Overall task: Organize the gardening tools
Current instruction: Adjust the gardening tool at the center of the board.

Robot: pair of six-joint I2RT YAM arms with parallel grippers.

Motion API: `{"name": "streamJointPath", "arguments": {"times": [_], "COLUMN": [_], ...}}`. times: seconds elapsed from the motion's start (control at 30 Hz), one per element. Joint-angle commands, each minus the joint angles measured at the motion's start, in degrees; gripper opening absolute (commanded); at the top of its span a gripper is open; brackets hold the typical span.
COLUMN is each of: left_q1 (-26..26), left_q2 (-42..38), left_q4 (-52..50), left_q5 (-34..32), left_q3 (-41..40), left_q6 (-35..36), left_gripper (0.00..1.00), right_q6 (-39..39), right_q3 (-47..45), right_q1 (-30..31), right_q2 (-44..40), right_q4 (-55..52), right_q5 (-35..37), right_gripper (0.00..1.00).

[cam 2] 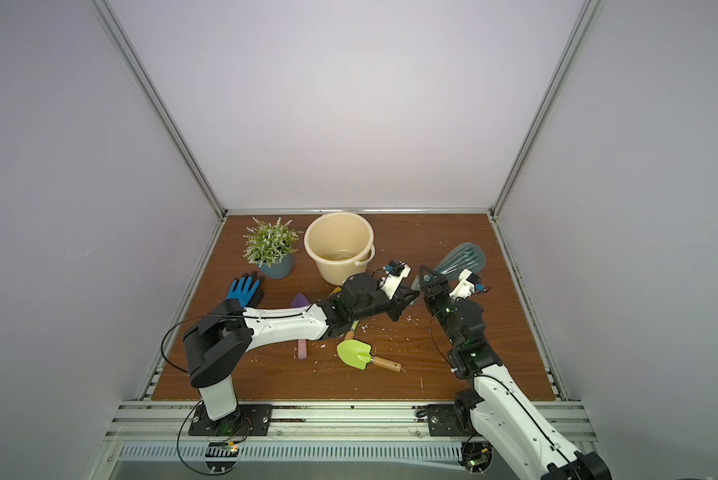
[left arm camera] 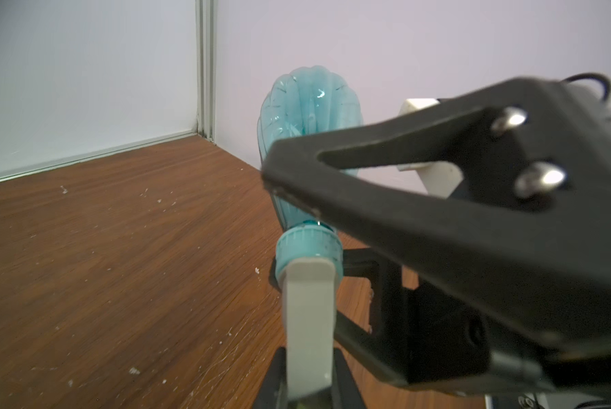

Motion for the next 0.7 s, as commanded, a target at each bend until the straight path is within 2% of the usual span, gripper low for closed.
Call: {"name": "streamJointPath", "arguments": {"times": [0.0, 0.13, 0.33, 0.47, 0.67], "left_q1": [1.0, 3.5, 5.7, 6.1, 7.2], "left_q2": [-3.1, -5.1, -6.0, -4.8, -3.8], "left_q4": [-8.1, -15.5, -32.9, -47.0, -59.0], "left_q5": [-2.9, -3.2, -3.9, -6.5, -4.9], "left_q3": [2.4, 3.1, 9.5, 16.2, 22.8], "left_q6": [1.9, 2.7, 8.6, 12.6, 16.0], "left_gripper": [0.00, 0.00, 0.00, 0.00, 0.00], "right_q6": [-5.1, -11.5, -26.3, -39.4, -52.5], "right_q3": [1.0, 2.9, 7.5, 11.3, 15.3], "right_q1": [0.1, 0.0, 0.0, 0.1, 0.9], "right_q2": [-3.5, -6.0, -3.5, -0.3, 2.4], "right_q4": [-6.9, -18.3, -29.4, -33.0, -31.7], "right_q5": [1.5, 2.1, 0.7, 0.1, 0.2], "right_gripper": [0.82, 0.88, 0.88, 0.83, 0.79]}}
